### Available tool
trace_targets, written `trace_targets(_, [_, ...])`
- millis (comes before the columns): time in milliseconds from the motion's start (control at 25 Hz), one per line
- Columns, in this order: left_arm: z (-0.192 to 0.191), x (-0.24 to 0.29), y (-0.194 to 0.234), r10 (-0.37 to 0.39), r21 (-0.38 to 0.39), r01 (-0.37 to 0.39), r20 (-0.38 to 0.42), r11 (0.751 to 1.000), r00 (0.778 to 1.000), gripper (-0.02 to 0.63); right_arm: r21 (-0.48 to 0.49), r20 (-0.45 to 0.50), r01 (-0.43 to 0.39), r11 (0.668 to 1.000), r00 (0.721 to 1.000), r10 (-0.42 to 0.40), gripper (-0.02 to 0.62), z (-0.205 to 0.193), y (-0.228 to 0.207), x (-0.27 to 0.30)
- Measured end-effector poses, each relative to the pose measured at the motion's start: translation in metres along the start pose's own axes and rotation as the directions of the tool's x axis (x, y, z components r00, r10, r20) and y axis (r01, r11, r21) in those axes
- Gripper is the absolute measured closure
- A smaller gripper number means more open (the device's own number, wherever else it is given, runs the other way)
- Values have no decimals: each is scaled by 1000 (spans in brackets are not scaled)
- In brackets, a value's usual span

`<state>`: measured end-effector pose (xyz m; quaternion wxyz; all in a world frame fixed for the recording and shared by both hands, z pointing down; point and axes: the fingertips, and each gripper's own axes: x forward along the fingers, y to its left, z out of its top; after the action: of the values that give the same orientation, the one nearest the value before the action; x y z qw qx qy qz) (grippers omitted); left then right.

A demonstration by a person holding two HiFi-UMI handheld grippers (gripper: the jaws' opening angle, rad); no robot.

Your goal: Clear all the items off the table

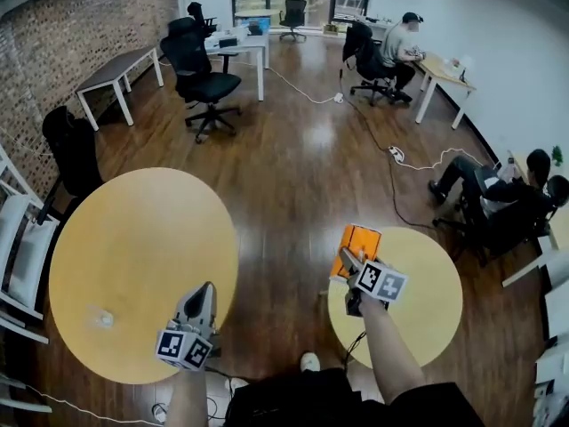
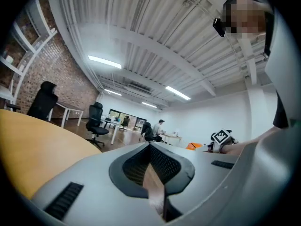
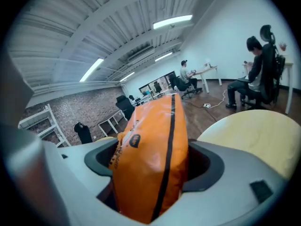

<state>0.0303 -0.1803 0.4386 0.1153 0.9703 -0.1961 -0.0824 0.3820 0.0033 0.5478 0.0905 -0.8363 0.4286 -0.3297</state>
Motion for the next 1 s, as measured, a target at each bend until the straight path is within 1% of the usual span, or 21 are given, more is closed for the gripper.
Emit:
trace_targets(120, [-15, 41, -42, -98, -4, 98, -27, 995, 995, 604, 68, 46, 68, 995, 996, -71, 190, 10, -61, -32])
trace_targets(200, [-26, 66, -68, -164, -15, 164, -45, 986, 985, 604, 116, 73, 116, 986, 990, -125, 190, 13, -100, -55])
trace_targets(360, [-46, 103, -122, -289, -32, 287, -89, 957, 953, 604, 188, 96, 226, 956, 964, -247, 190, 8, -173, -103])
trace_targets(520, [-66, 127, -162, -374, -49, 371, -118, 927, 920, 604, 260, 81, 336, 905, 927, -367, 190, -13, -242, -145])
trace_targets(640, [-81, 143, -175, -412, -59, 407, -140, 911, 901, 604, 310, 71, 387, 868, 901, -428, 190, -32, -271, -160])
trace_targets(720, [-96, 153, -184, -428, -71, 422, -158, 904, 890, 604, 320, 57, 409, 854, 892, -448, 190, -45, -283, -167])
trace_targets(800, [-113, 164, -200, -451, -89, 442, -177, 893, 875, 604, 311, 41, 431, 847, 885, -464, 190, -58, -296, -174])
trace_targets(880, [-129, 173, -222, -483, -106, 471, -198, 876, 853, 604, 314, 27, 451, 836, 876, -482, 189, -69, -313, -184])
trace_targets(1000, [-143, 177, -253, -538, -139, 520, -230, 843, 811, 604, 338, 2, 473, 813, 864, -503, 187, -94, -336, -195])
